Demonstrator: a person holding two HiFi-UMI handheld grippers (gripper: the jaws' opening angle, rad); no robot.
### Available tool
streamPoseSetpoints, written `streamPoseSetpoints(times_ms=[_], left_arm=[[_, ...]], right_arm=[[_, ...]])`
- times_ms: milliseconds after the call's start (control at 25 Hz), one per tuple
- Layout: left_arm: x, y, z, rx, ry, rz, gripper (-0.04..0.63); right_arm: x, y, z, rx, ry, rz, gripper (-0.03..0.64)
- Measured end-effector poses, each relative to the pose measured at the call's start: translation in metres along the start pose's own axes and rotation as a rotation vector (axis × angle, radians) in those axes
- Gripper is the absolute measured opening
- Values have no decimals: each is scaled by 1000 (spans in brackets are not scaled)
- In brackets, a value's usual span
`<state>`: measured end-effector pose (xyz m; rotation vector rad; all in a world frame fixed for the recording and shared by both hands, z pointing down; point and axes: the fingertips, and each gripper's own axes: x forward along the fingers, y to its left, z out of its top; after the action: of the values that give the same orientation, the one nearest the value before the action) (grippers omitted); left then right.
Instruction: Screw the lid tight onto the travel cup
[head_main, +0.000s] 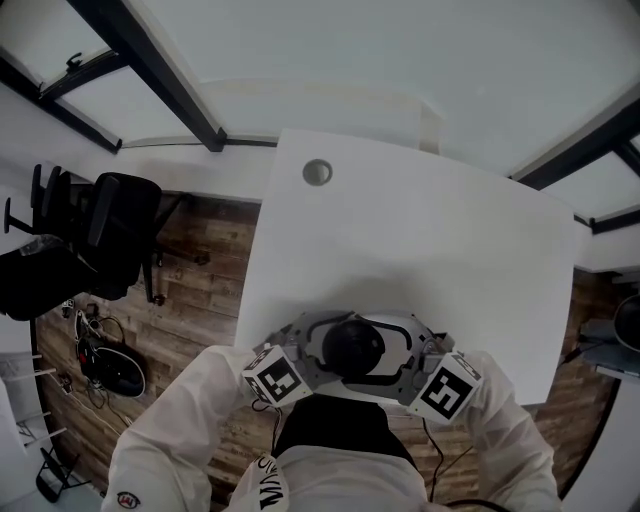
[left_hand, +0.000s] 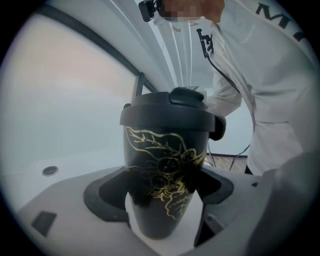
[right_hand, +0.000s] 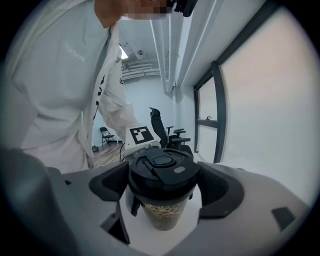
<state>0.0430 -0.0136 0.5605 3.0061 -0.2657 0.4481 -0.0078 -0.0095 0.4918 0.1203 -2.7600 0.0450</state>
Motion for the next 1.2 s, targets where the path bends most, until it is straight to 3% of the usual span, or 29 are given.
streamPoseSetpoints(times_ms=[160,440,800,1000,1200], left_arm=[[-1,1,-4,-22,-23,84,408],[-2,-2,-5,-64,-76,309,408],[-6,-2,9,-66,-75,533,408],[-6,-3,10,-78,-91,560,408],[-8,-2,3,-123,-108,477,408]], right_arm=[[-1,1,-4,82,-1,-134,414],[-6,7,-7,174,-51,-429,414],[-18,6,2,220,-157,-671,414],[-18,7,6,231,-186,-696,414],[-30,8,19,254,-269,-554,414]])
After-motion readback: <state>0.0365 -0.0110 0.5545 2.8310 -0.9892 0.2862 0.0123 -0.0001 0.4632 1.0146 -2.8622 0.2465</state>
